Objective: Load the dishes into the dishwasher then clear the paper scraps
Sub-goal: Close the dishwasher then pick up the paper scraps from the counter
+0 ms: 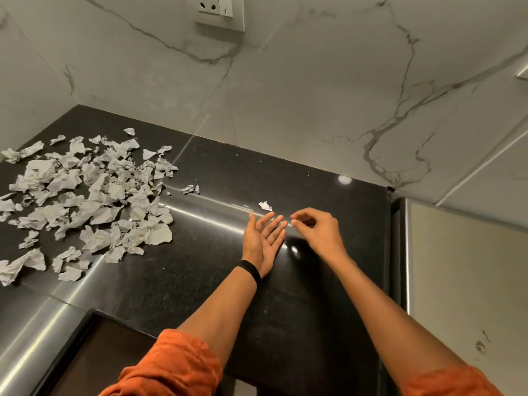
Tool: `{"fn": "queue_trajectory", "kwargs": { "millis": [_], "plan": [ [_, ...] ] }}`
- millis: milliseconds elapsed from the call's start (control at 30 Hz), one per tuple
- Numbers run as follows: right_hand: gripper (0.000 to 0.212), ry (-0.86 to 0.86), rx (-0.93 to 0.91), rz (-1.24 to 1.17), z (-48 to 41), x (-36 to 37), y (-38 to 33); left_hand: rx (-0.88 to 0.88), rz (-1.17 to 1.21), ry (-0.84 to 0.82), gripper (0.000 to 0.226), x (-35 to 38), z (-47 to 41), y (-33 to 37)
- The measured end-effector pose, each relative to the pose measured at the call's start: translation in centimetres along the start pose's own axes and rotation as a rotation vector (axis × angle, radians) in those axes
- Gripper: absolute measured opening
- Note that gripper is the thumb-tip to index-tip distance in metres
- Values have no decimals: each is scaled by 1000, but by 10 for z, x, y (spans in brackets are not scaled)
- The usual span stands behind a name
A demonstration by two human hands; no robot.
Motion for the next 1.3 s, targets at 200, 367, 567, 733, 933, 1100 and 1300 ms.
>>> {"fn": "queue_trajectory", "kwargs": {
  "millis": [200, 367, 567, 733, 933, 1100, 1300],
  "plan": [
    [14, -198, -76, 64, 13, 41, -27, -26, 125, -49, 68, -4, 1, 12],
    [13, -86, -130, 6, 0, 39, -41, 5, 207, -36, 64, -12, 5, 24],
    [12, -43, -135, 119, -52, 55, -37, 42, 283, 18, 62, -33, 11, 40],
    [28, -205, -175, 425, -76, 80, -27, 91, 319, 108, 59, -57, 19, 52],
    [22, -123, -202, 443, -70, 95, -16, 130, 339, 160, 58, -80, 25, 61],
    [19, -112, -141, 252, -48, 103, -35, 140, 324, 170, 51, -87, 31, 64],
    [19, -214, -243, -85, 8, 146, -93, 179, 321, 170, 46, -105, 38, 82]
  ]
}}
Point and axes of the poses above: each hand's wrist, its own z-axis away from the middle knuckle, its own x-axis out of the palm, y = z × x, the point moved 1 cm from there along -z, towards the middle knuckle, and after that the axes turned 2 degrees about x, right-handed, at the moved point
